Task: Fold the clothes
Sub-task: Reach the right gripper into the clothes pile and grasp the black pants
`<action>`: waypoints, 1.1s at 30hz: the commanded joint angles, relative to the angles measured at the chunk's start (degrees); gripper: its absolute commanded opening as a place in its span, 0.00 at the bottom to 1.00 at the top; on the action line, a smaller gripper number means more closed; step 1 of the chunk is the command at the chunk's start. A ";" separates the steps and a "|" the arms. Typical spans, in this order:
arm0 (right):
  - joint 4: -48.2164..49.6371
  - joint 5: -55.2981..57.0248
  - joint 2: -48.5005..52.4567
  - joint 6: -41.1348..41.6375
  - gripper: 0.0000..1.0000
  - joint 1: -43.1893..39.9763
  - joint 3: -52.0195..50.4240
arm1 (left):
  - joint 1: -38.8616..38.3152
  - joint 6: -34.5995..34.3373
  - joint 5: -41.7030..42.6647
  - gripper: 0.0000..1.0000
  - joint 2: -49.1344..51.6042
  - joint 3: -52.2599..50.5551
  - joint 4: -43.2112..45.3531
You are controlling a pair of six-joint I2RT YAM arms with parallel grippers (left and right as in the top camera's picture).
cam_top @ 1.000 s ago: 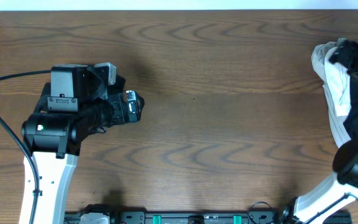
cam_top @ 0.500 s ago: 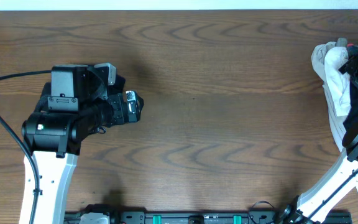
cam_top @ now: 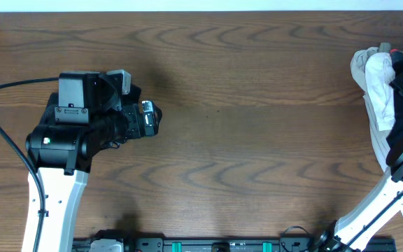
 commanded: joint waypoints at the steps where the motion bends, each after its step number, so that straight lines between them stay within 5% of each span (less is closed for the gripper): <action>1: 0.17 0.55 0.17 0.42 0.58 -0.59 -1.16 | -0.17 1.20 -0.59 0.98 0.50 1.07 0.00; 6: 1.66 -11.80 0.17 -2.84 0.73 -0.52 -1.16 | -0.17 1.22 -0.59 0.98 0.72 1.07 0.09; 13: 0.68 -4.76 0.17 -2.10 0.69 -0.17 -1.18 | -0.17 1.22 -0.76 0.98 0.98 1.07 0.07; 21: -1.29 3.56 0.17 0.31 0.45 -1.36 -1.64 | -0.17 1.20 -0.76 0.98 0.98 1.07 0.28; 25: -2.27 2.08 0.09 1.68 0.03 -2.01 -1.68 | -0.17 1.20 -0.76 0.98 0.98 1.07 0.28; 33: -3.13 -18.67 -8.68 -4.52 0.01 -2.03 -1.46 | -0.17 1.20 -0.76 0.99 0.79 1.11 0.50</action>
